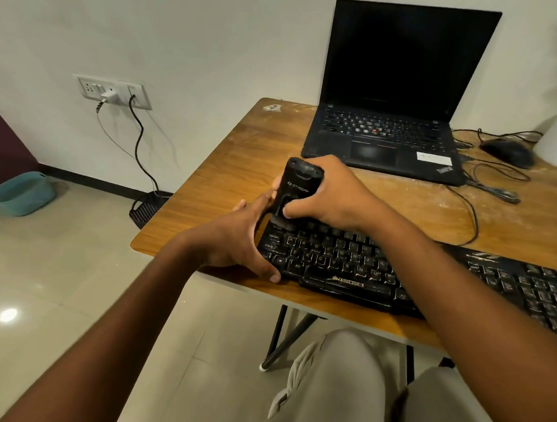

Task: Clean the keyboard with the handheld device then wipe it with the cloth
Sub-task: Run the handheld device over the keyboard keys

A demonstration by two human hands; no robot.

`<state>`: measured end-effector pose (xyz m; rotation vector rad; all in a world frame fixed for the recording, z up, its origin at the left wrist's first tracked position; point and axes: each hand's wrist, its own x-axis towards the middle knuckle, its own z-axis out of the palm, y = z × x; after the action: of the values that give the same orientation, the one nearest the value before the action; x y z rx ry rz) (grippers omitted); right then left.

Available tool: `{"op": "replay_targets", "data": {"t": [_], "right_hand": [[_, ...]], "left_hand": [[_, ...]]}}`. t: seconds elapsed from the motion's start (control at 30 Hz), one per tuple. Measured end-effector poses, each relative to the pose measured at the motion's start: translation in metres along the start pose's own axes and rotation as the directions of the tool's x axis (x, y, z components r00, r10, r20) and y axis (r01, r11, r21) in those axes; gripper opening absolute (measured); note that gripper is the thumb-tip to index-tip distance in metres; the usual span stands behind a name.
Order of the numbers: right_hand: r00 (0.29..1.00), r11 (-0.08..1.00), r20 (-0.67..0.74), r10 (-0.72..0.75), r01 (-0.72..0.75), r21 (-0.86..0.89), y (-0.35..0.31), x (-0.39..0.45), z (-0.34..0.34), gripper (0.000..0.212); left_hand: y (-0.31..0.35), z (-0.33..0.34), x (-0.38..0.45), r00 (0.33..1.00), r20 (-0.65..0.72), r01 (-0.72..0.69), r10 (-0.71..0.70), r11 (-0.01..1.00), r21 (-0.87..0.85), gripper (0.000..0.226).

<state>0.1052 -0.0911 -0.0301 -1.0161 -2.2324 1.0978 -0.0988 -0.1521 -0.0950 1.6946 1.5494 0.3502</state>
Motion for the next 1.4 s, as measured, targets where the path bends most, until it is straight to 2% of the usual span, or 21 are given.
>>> {"op": "replay_targets", "data": {"t": [0.07,0.13,0.3,0.4,0.5,0.6,0.67,0.73,0.87,0.93,1.07,1.17,1.23,1.33,1.4], "right_hand": [[0.999,0.999,0.020,-0.026,0.025,0.041,0.003,0.002,0.012,0.032],[0.998,0.999,0.062,-0.026,0.028,-0.036,0.006,0.003,0.012,0.032],[0.975,0.968,0.199,0.100,-0.048,-0.248,0.006,-0.009,-0.024,0.031],[0.974,0.950,0.187,0.127,-0.065,-0.306,0.004,-0.010,-0.038,0.029],[0.994,0.981,0.086,0.070,-0.053,-0.187,0.004,-0.006,-0.022,0.029],[0.998,0.999,0.049,-0.038,0.039,-0.012,0.006,-0.005,0.003,0.031],[0.997,0.997,0.037,-0.063,0.064,-0.044,0.010,-0.009,0.005,0.032],[0.997,0.984,0.066,-0.047,0.058,-0.168,0.013,-0.015,-0.005,0.032],[0.974,0.931,0.207,0.090,-0.008,-0.366,0.011,-0.024,-0.034,0.032],[0.979,0.934,0.179,0.097,-0.028,-0.356,0.010,-0.020,-0.044,0.031],[0.997,0.995,0.038,0.071,-0.068,-0.077,0.009,-0.007,-0.028,0.034],[0.998,0.998,0.021,0.061,-0.061,0.014,0.010,0.003,-0.007,0.033],[0.997,0.996,0.044,0.066,-0.063,-0.064,0.012,0.004,-0.009,0.031],[0.980,0.969,0.132,0.147,-0.116,-0.216,0.020,0.002,-0.028,0.037],[0.967,0.958,0.182,0.179,-0.128,-0.258,0.024,0.000,-0.043,0.039]], "left_hand": [[0.000,0.000,0.000,1.000,0.009,0.004,-0.004,1.000,0.005,0.151],[0.000,0.001,0.000,1.000,0.008,-0.001,0.001,1.000,0.003,0.151],[0.000,-0.001,-0.001,1.000,0.006,0.024,-0.024,1.000,0.000,0.158],[0.001,0.000,-0.002,1.000,0.008,0.023,-0.023,1.000,0.007,0.158],[0.001,0.000,-0.001,0.999,0.006,0.034,-0.034,0.999,0.005,0.159],[0.000,0.000,0.001,1.000,-0.006,0.013,-0.013,1.000,0.003,0.157],[-0.002,0.000,0.001,1.000,-0.006,0.012,-0.012,1.000,0.002,0.158],[-0.003,0.000,0.001,1.000,-0.007,0.023,-0.023,1.000,-0.002,0.160],[0.002,0.000,-0.003,1.000,-0.001,0.024,-0.024,0.999,0.023,0.158],[0.005,-0.001,-0.003,1.000,0.000,0.031,-0.031,0.999,0.017,0.157],[0.005,-0.001,-0.004,1.000,-0.001,0.026,-0.026,1.000,0.002,0.157],[0.003,0.000,-0.002,1.000,-0.002,0.021,-0.021,1.000,-0.012,0.160],[0.002,0.000,-0.002,1.000,-0.001,0.026,-0.026,1.000,-0.008,0.161],[0.002,-0.001,-0.002,1.000,0.004,0.031,-0.031,1.000,0.001,0.159],[0.003,-0.001,-0.002,1.000,0.011,0.024,-0.024,1.000,0.009,0.158]]}}
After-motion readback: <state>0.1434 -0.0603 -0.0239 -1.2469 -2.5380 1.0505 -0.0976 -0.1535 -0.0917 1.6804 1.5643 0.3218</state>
